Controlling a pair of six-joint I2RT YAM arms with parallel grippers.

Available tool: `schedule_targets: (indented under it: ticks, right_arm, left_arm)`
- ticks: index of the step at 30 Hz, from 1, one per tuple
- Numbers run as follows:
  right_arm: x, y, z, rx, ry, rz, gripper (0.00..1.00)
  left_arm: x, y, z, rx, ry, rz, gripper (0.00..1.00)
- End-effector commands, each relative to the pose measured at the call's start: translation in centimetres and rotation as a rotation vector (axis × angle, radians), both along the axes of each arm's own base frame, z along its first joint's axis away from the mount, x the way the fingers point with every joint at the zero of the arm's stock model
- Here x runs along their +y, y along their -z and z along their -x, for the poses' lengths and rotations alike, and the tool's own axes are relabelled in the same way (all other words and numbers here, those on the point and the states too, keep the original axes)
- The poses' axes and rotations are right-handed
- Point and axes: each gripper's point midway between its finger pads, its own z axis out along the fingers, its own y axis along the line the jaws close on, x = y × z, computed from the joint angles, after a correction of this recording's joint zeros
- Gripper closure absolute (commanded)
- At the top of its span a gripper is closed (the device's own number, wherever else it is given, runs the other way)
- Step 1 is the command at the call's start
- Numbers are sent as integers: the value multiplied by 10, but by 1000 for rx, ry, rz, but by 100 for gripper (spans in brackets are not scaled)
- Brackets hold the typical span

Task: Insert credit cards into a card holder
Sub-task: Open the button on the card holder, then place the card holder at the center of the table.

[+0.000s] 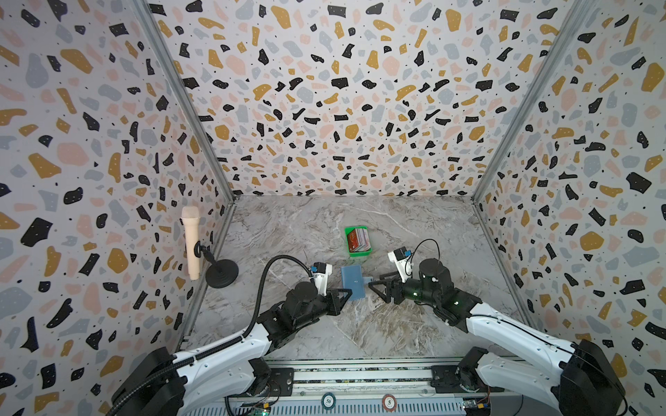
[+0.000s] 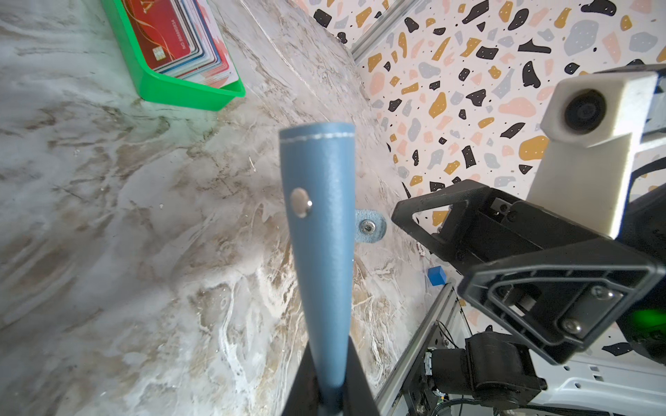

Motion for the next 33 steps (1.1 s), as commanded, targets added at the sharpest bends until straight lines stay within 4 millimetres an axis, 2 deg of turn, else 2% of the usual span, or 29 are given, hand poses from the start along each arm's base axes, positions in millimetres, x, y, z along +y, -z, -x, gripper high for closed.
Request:
schedule_targets:
  ticks: [1,6,12,17,22,23,25,27,31,33]
  right_arm:
    - [4,-4,-12,19,34,3,34]
    - [9,7,-16,46,30,24,43]
    - [12,9,-20,52,30,28,61]
    - [12,16,-22,68,39,39,70]
    - [12,22,-20,83,32,49,97]
    - [11,25,-18,95,28,56,100]
    - [8,36,-13,126,23,81,100]
    - [3,51,-6,169,19,114,100]
    - [-12,96,10,268,31,195,100]
    - [-18,113,17,299,40,218,100]
  left_arm:
    - [-3,-17,0,-52,17,58,100]
    - [-5,-19,3,-53,32,67,100]
    - [-10,-17,6,-45,64,73,100]
    - [-12,-17,8,-41,80,78,100]
    - [-13,-7,9,12,80,85,100]
    - [-14,-3,10,24,78,80,100]
    - [-13,10,9,57,74,46,100]
    - [-12,33,11,111,74,-18,100]
    - [-7,90,25,229,115,-125,90]
    - [-3,111,32,281,120,-147,84]
